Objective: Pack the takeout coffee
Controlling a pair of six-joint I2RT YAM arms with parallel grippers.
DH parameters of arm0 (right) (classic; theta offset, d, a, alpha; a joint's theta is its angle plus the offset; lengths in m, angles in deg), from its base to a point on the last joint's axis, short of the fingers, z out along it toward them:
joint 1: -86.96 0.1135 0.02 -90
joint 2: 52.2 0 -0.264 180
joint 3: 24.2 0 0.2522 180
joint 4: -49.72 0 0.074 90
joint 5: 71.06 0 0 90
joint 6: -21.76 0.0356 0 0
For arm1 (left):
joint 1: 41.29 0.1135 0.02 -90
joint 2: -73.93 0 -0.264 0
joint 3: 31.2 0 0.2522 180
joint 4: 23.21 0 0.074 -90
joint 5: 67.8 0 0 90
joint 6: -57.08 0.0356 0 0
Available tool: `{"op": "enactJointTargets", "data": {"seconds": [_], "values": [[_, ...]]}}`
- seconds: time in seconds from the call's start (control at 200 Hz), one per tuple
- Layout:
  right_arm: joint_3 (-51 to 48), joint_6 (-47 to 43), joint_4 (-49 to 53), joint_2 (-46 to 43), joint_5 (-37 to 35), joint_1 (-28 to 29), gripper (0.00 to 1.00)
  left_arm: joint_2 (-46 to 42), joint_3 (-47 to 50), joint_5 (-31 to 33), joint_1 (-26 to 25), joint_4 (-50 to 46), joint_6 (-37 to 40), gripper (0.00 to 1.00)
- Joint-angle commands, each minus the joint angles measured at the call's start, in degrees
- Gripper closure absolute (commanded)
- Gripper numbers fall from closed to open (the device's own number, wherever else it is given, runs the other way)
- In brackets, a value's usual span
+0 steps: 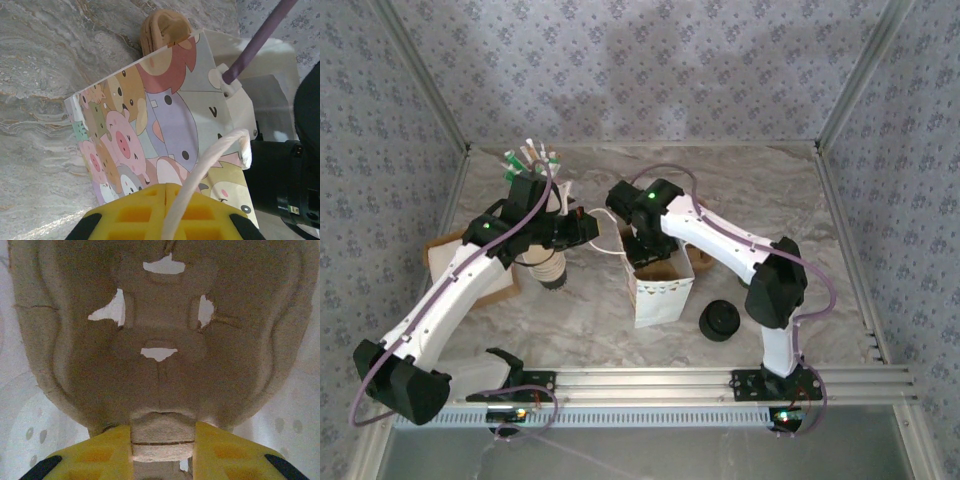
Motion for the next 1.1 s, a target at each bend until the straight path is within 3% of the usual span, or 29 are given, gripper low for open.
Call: {"op": "enactJointTargets", "data": {"seconds": [0.0, 0.725, 1.094], "values": [[-1.2, -0.1, 0.0, 1.2, 0.8, 0.3, 0.68, -1.1, -0.4, 0.4, -0.4, 0.8, 0.0, 0.93], [-5.3, 0.0, -3.0, 2.6, 1.0, 0.2, 0.65, -1.1, -0.2, 0.5, -0.3, 0.8, -0.1, 0.93], [-4.0, 0.0, -1.8, 0.9, 0.9, 0.3, 0.53, -1.2, -0.4, 0.6, -0.4, 0.7, -0.1, 0.93]]}}
